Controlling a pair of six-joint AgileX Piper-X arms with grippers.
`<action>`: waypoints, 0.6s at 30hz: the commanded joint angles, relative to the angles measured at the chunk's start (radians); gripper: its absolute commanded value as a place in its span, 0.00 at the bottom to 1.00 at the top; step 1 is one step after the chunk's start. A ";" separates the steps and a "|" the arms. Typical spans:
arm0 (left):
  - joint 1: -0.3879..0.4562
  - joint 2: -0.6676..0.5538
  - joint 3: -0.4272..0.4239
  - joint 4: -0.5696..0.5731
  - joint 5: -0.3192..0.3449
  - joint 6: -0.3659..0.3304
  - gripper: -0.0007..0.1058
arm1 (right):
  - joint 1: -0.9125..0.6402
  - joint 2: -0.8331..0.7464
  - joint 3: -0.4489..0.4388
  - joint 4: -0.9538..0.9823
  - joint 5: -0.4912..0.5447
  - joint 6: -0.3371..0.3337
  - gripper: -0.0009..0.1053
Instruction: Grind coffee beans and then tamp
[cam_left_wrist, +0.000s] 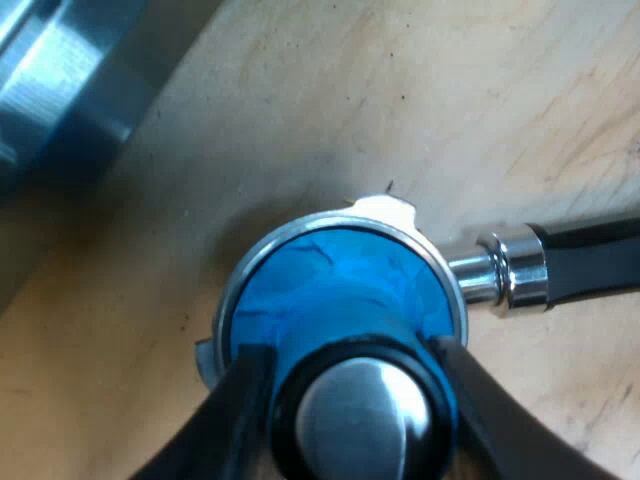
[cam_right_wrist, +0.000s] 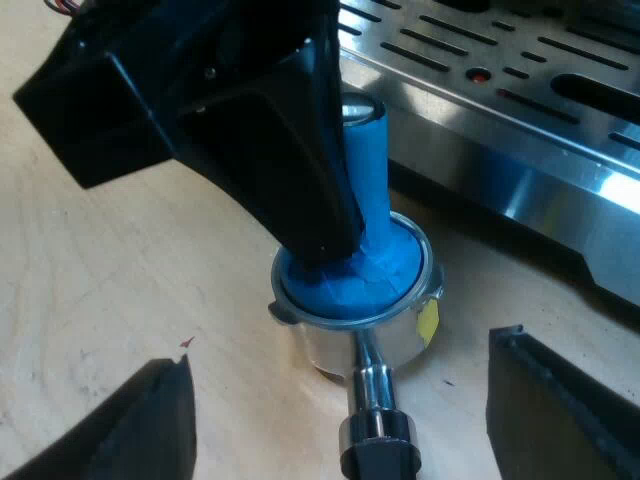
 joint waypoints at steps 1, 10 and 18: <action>-0.002 0.007 -0.008 -0.019 -0.011 0.006 0.01 | 0.002 -0.008 -0.003 -0.008 -0.003 -0.008 0.59; -0.002 0.045 -0.002 -0.012 -0.011 0.006 0.01 | 0.002 -0.008 -0.003 -0.008 -0.003 -0.008 0.59; -0.005 0.045 0.076 -0.020 -0.011 0.017 0.01 | 0.002 -0.008 -0.003 -0.008 -0.003 -0.008 0.59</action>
